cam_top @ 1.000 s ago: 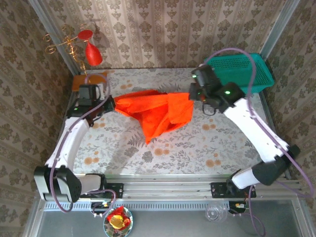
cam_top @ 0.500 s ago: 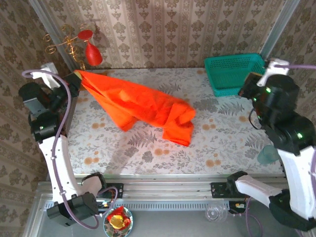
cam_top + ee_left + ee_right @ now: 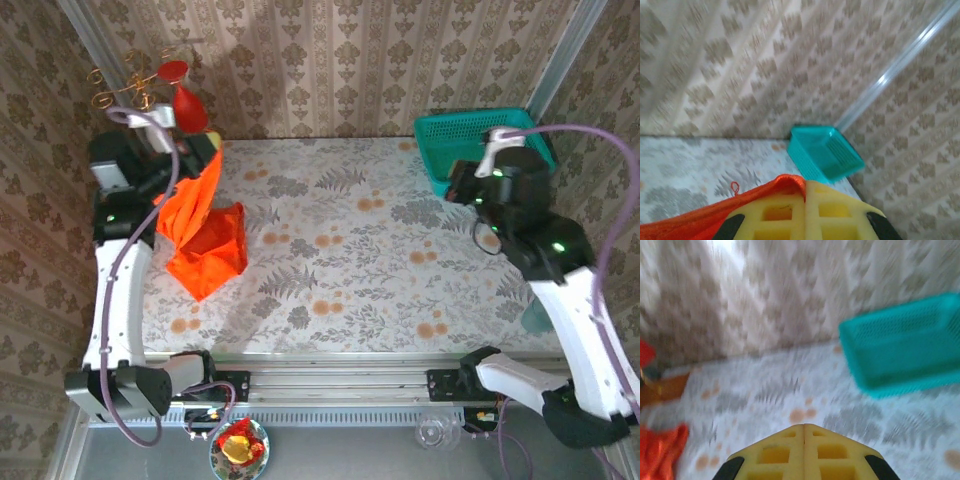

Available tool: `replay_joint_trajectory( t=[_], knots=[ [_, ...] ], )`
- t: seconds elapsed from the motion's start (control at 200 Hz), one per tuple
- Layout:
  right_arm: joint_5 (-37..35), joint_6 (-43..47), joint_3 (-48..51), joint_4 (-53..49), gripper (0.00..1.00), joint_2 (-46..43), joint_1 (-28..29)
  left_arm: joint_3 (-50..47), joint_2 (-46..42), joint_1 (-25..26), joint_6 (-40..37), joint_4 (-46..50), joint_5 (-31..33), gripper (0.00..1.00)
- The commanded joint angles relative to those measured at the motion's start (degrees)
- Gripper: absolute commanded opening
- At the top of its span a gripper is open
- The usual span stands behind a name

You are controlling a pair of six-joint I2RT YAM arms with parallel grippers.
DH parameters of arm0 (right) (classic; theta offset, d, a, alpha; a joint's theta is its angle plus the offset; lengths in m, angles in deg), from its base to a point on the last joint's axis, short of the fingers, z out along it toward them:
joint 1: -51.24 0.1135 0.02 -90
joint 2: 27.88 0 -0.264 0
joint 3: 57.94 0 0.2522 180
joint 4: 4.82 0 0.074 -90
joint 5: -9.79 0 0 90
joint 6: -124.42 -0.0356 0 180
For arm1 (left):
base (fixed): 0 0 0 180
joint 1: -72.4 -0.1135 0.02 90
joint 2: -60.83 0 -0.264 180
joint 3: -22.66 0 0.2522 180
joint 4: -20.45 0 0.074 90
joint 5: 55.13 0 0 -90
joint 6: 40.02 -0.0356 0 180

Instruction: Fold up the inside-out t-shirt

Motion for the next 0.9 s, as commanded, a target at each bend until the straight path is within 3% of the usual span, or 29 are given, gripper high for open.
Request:
replay_joint_trajectory(
  t=[0.0,0.23,0.345,0.47,0.585,0.895],
  knots=[
    [13.75,-6.01,7.37,4.46,0.06,1.82,1.76,3.23,0.72,5.35,-4.96,3.13,1.93,0.00],
    [11.77,-8.85,13.64,5.35,0.14,4.90,6.24,17.31,5.71,10.59,-1.85,2.96,0.54,0.00],
    [10.15,-9.44,14.39,4.77,0.15,3.83,6.24,22.99,4.99,7.94,1.49,3.42,2.20,0.00],
    [9.74,-9.36,14.59,3.60,0.17,2.81,6.24,24.07,2.95,3.90,-2.28,9.69,9.34,0.00],
    [9.93,-8.94,14.96,2.01,0.20,3.02,6.33,20.81,2.70,1.19,-5.78,16.51,15.03,0.00],
    [14.17,-10.89,21.66,0.54,0.33,10.00,9.81,-5.06,5.49,-1.40,-13.68,20.62,27.33,0.00]
  ],
)
